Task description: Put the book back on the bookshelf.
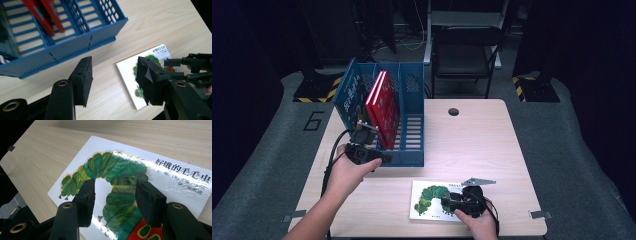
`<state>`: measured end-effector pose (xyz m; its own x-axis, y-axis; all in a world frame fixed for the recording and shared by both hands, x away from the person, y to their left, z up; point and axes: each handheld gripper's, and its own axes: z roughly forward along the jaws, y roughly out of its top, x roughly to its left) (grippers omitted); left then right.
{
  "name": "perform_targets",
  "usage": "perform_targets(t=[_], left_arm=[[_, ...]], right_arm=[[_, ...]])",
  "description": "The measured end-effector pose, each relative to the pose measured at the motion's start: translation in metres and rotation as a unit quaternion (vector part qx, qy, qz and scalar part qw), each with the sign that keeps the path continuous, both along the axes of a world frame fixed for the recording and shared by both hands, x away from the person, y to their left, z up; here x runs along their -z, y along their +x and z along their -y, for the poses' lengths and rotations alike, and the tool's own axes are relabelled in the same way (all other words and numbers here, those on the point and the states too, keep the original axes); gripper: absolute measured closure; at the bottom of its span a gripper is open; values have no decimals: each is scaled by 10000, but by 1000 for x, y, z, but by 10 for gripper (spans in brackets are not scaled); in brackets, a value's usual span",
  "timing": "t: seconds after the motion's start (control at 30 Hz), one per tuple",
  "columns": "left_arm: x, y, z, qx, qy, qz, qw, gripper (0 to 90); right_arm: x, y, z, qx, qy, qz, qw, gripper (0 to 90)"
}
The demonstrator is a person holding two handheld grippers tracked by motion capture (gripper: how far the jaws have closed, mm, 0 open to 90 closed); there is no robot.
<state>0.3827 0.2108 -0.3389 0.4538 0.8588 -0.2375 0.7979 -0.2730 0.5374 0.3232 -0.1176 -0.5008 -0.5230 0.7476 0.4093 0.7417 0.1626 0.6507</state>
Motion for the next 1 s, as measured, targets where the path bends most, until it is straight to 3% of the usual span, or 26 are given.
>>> perform_targets(t=[0.37, 0.5, 0.6, 0.77, 1.0], left_arm=[[41, -20, 4, 66, -11, 4, 10000, 470], [60, -24, 3, 117, -100, -114, 9998, 470], [78, -29, 0, 172, -211, -195, 9994, 473], [94, -33, 1, 41, -362, -201, 9991, 472], [104, -37, 11, 159, -301, -263, 9991, 471]], right_arm=[[0, 1, 0, -20, -108, 37, 9999, 501], [1, 0, 0, 3, -129, -15, 9999, 501], [2, 0, -1, -75, -242, 81, 9996, 501], [3, 1, -1, -100, -253, 25, 9996, 503], [3, 0, -1, -47, -315, 23, 9995, 504]])
